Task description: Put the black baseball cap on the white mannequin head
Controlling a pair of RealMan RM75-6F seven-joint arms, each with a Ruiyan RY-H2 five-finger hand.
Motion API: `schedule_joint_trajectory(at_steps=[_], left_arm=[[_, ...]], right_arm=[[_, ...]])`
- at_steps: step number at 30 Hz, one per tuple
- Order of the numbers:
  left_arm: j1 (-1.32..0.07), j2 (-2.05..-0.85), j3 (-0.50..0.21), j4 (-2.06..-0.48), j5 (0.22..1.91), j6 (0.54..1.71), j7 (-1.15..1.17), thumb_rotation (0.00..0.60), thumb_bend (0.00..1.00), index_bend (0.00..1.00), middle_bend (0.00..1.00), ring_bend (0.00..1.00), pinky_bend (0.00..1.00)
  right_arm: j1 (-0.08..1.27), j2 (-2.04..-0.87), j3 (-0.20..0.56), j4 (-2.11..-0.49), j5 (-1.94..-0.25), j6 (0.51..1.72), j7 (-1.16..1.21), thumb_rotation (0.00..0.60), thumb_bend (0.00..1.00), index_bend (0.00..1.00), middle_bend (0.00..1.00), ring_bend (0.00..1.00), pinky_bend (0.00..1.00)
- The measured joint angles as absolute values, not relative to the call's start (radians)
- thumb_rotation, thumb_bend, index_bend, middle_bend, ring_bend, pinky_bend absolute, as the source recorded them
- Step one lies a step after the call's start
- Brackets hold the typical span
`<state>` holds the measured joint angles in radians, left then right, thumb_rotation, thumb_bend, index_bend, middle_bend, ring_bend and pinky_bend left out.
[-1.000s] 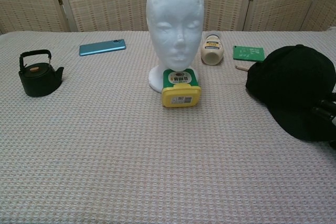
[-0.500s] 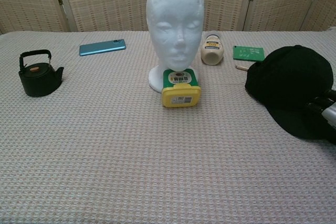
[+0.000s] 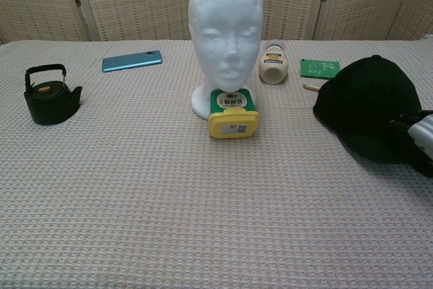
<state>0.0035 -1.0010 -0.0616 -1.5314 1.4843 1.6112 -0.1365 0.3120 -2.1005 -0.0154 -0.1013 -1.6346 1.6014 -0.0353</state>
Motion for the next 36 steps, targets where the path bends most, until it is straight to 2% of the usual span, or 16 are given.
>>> schedule_joint_trajectory(at_steps=[3,10,18,27,36], left_arm=[[0.008,-1.004,-0.063,-1.529,1.488,1.622,-0.138,0.6,0.25,0.07,0.0,0.0,0.16],[0.018,-1.007,-0.066,-1.523,1.489,1.635,-0.144,0.6,0.25,0.06,0.0,0.0,0.16],[0.022,-1.009,-0.066,-1.521,1.492,1.64,-0.146,0.6,0.25,0.05,0.0,0.0,0.16],[0.025,-1.006,-0.067,-1.525,1.494,1.642,-0.152,0.6,0.25,0.05,0.0,0.0,0.16],[0.022,-1.002,-0.071,-1.524,1.482,1.625,-0.161,0.6,0.25,0.05,0.0,0.0,0.16]], right_arm=[[0.325,-2.101,0.004,-0.102,-1.613,1.609,-0.01,0.6,0.53,0.68,0.62,0.69,0.87],[0.355,-2.1,0.022,-0.099,-1.592,1.615,0.006,0.6,0.61,0.72,0.65,0.73,0.93],[0.401,-2.089,0.057,-0.101,-1.56,1.701,0.013,0.6,0.71,0.76,0.68,0.76,0.96],[0.488,-2.03,0.1,-0.133,-1.528,1.82,-0.043,0.6,0.72,0.78,0.69,0.78,0.97],[0.58,-1.977,0.11,-0.186,-1.535,1.939,-0.164,0.6,0.71,0.78,0.69,0.78,0.97]])
